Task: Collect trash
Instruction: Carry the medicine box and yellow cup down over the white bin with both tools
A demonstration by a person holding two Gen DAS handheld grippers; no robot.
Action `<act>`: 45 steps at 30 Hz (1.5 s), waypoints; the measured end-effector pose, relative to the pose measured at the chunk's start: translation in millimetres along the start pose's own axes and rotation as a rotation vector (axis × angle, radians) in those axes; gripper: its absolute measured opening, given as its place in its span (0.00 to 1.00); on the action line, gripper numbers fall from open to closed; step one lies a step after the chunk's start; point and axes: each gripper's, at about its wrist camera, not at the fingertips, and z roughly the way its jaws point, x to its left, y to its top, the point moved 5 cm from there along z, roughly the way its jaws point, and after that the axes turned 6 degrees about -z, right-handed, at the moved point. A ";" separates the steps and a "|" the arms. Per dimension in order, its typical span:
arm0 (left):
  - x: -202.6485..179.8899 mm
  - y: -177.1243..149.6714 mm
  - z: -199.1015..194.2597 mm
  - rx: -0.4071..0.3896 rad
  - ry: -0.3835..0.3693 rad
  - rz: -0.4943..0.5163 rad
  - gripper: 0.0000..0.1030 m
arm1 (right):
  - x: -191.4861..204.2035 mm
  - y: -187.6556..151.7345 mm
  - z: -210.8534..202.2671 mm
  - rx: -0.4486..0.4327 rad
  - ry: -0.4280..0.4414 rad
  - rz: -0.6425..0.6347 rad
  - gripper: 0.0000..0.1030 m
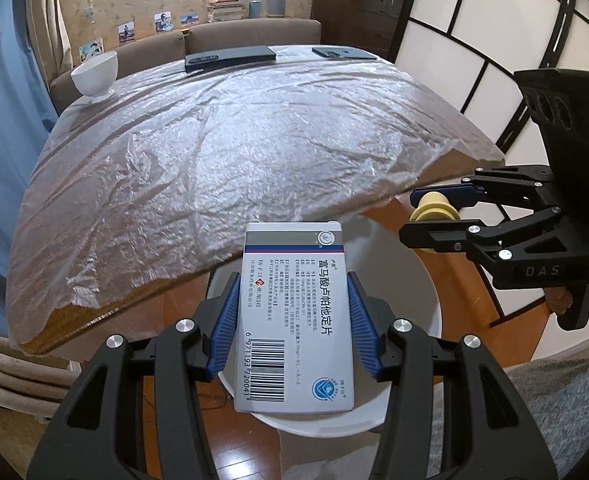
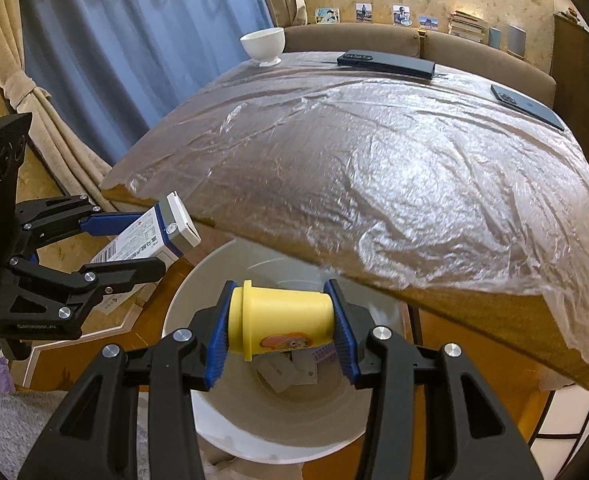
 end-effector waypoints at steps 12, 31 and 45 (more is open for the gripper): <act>-3.5 -22.9 24.4 0.064 0.002 -0.015 0.50 | 0.9 -20.5 17.8 0.046 0.000 0.015 0.43; -0.1 -32.6 52.9 0.104 0.047 -0.009 0.50 | -11.0 -35.8 48.3 0.083 -0.025 0.054 0.43; -3.6 -37.0 84.8 0.159 0.073 -0.001 0.50 | -23.3 -50.4 69.8 0.104 -0.042 0.102 0.43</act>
